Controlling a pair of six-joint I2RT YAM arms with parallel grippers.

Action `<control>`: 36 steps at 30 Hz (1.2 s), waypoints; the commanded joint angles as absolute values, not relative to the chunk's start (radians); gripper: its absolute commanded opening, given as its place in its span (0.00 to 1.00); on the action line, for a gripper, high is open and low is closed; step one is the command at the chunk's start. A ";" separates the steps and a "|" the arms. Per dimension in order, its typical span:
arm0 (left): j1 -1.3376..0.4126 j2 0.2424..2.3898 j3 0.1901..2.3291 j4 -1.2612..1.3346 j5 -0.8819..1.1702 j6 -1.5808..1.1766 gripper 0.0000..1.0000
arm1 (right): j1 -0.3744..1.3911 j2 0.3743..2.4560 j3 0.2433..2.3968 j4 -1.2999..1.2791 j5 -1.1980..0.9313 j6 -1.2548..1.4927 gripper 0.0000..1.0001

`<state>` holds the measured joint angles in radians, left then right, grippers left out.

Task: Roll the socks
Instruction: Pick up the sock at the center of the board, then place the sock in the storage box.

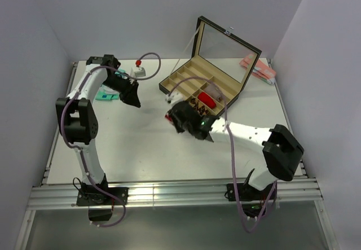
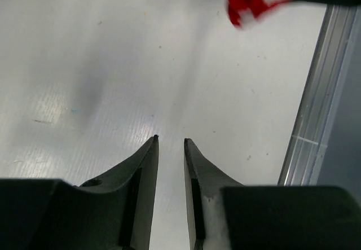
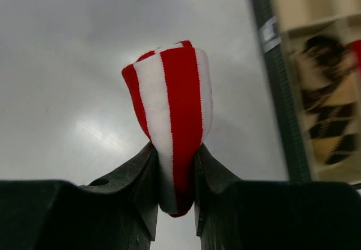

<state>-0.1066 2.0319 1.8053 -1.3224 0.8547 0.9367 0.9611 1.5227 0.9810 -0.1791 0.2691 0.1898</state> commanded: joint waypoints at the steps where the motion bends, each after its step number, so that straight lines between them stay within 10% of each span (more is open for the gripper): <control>1: -0.107 1.912 1.819 -1.321 0.934 0.873 0.30 | 0.836 1.517 1.136 -0.213 0.239 0.126 0.00; 18: -0.049 1.773 1.727 -1.299 0.943 0.862 0.29 | 0.588 1.986 1.730 -0.365 0.230 -0.063 0.00; 36: -0.041 1.795 1.704 -1.318 0.960 0.887 0.28 | 0.531 2.166 1.833 -0.453 0.035 -0.072 0.00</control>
<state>-0.0399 1.8015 1.6997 -1.3022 0.9138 0.8726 0.5377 2.1456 1.7836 -0.4351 0.0643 -0.0582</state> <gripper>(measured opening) 0.286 0.301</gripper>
